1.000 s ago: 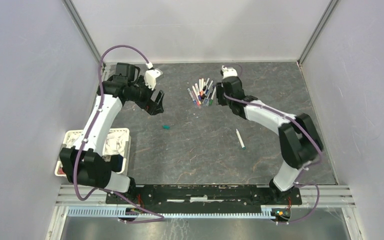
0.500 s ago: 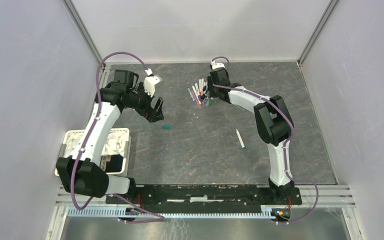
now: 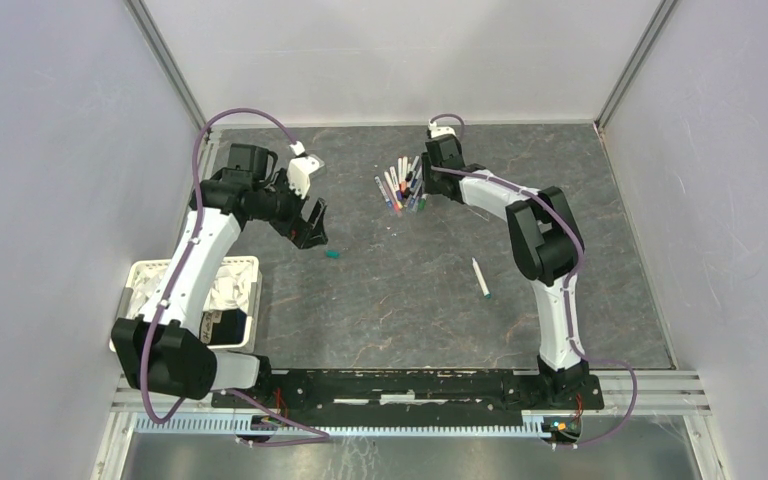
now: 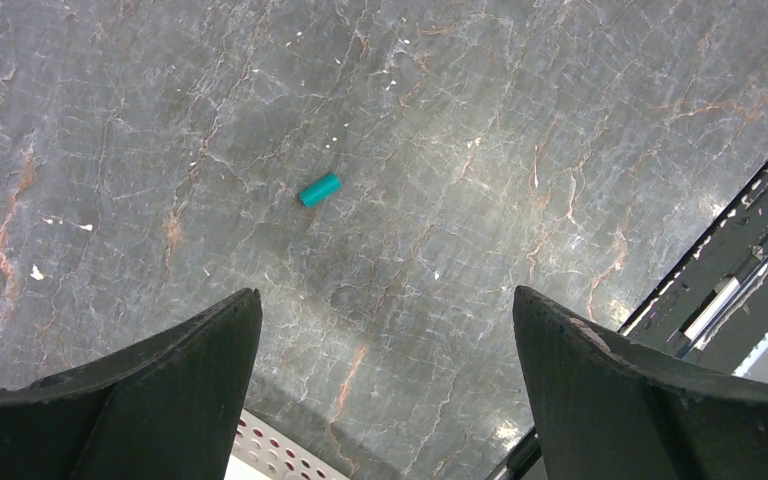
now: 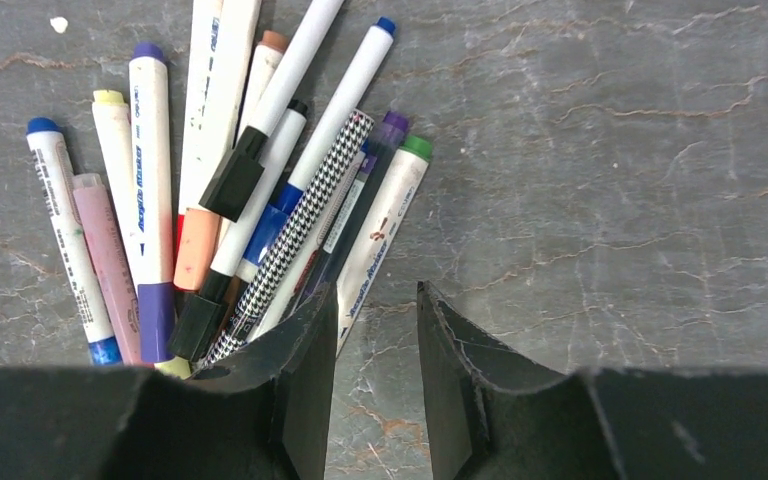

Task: Open the pen caps
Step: Pick up the pen from the center of the board.

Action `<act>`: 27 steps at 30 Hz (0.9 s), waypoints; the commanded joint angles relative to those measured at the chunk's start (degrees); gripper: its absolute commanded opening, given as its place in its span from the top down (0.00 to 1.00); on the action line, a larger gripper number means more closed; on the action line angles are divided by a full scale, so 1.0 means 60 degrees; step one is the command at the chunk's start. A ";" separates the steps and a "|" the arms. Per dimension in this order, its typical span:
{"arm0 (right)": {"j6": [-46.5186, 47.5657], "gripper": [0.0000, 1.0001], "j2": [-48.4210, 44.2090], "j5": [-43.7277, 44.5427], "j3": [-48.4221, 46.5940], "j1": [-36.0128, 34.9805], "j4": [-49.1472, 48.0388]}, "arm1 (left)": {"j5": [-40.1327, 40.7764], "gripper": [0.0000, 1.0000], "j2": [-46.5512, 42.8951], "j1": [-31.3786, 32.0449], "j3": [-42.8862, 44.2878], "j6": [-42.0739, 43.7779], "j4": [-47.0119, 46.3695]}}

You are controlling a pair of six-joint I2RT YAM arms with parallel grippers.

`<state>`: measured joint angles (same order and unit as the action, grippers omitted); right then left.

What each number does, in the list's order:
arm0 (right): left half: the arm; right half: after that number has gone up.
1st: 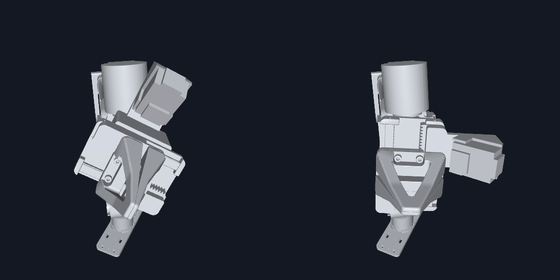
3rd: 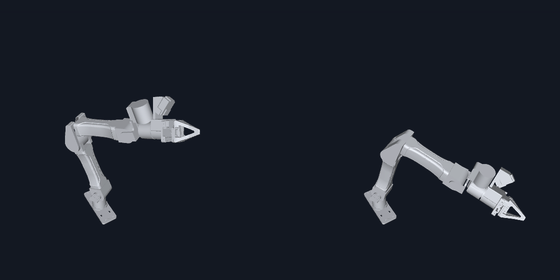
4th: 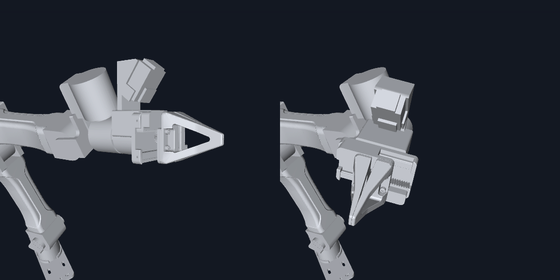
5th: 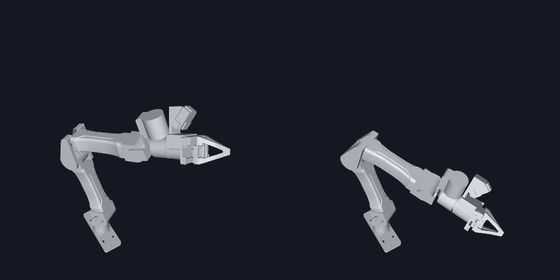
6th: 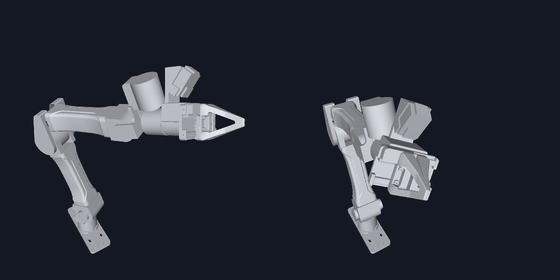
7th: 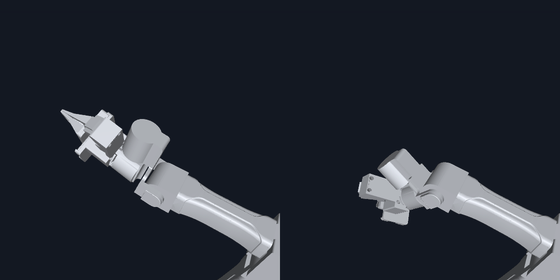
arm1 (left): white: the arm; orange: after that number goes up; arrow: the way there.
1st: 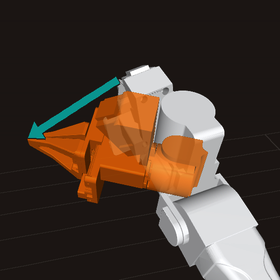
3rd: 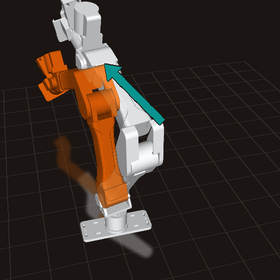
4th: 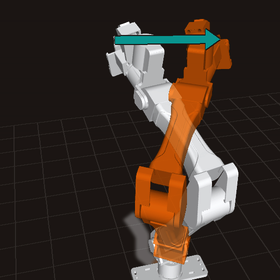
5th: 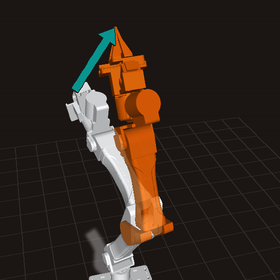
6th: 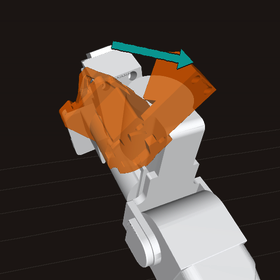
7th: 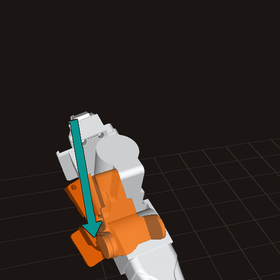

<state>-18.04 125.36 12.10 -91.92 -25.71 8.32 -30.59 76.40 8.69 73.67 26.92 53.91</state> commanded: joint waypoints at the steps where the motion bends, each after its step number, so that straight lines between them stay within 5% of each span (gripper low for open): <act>1: -0.0227 0.60 0.0136 -0.0124 -0.0476 -0.0009 -0.0075 | -0.0063 0.00 -0.0373 -0.0056 -0.0075 0.0142 -0.0053; 20: 0.0121 0.67 0.0516 0.1084 -0.0368 -0.0020 0.0820 | -0.0313 0.00 -0.0371 -0.0056 -0.0055 0.0059 -0.0049; 27: -0.0308 0.85 -0.0427 0.1155 0.1384 -0.0007 0.0104 | -0.0051 0.00 -0.0611 -0.0056 -0.0071 -0.0159 -0.0167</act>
<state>-18.59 126.02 16.67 -88.27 -26.09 6.70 -30.52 74.74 8.69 73.01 26.92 53.87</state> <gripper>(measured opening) 0.211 0.997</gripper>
